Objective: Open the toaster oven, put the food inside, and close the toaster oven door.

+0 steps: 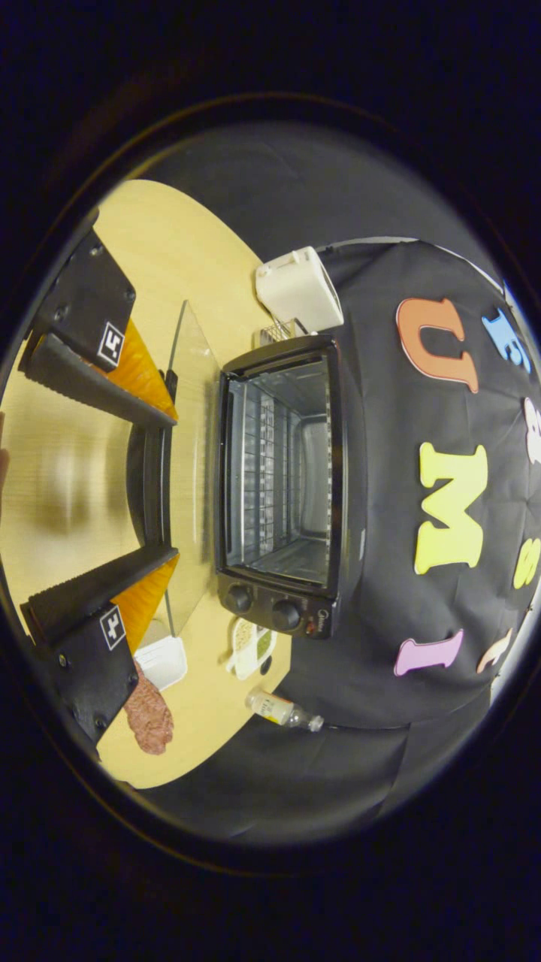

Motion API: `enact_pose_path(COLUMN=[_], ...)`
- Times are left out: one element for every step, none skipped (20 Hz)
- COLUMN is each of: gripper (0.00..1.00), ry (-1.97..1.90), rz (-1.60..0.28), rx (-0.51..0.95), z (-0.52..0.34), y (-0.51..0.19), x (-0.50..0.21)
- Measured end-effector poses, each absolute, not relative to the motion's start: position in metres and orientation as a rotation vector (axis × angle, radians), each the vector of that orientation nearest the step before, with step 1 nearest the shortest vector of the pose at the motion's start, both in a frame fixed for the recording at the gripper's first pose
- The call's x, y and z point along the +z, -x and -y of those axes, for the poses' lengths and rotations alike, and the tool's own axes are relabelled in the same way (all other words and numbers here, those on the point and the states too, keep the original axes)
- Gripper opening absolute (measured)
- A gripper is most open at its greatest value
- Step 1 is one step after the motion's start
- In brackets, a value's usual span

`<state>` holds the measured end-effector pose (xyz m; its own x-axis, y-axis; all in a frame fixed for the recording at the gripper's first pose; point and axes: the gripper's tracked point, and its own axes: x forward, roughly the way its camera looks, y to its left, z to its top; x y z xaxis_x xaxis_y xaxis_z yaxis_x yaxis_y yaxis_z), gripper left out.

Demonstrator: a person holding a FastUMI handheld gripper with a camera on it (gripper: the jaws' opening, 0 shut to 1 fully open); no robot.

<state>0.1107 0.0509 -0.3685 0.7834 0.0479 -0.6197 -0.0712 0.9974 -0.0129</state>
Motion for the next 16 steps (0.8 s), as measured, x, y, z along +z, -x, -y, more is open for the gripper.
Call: enact_pose_path(gripper=[1.0, 0.99, 0.99, 0.99, 0.99, 0.99, 0.99, 0.99, 0.99, 0.99, 0.99, 0.99, 0.99, 0.98, 0.99, 0.99], ry=[0.038, 0.038, 0.031, 0.026, 0.028, 0.015, -0.002, -0.005, -0.001, -0.005, -0.017, -0.031, -0.043, -0.046, -0.047, -0.051], rz=[-0.686, -0.706, -0.732, -0.769, -0.813, -0.851, -0.856, -0.835, -0.82, -0.826, -0.838, -0.838, -0.831, -0.827, -0.823, -0.824], rx=[0.063, 0.062, 0.06, 0.057, 0.056, 0.053, 0.051, 0.054, 0.072, 0.112, 0.141, 0.164, 0.187, 0.197, 0.204, 0.216], z=[-0.05, -0.049, -0.048, -0.048, -0.047, -0.046, -0.046, -0.046, -0.048, -0.054, -0.053, -0.05, -0.044, -0.03, -0.015, -0.002], y=[-0.108, -0.105, -0.102, -0.098, -0.094, -0.089, -0.087, -0.089, -0.092, -0.087, -0.081, -0.077, -0.075, -0.071, -0.068, -0.064], x=[-0.376, -0.382, -0.391, -0.404, -0.416, -0.43, -0.433, -0.429, -0.422, -0.418, -0.414, -0.408, -0.4, -0.394, -0.389, -0.384])
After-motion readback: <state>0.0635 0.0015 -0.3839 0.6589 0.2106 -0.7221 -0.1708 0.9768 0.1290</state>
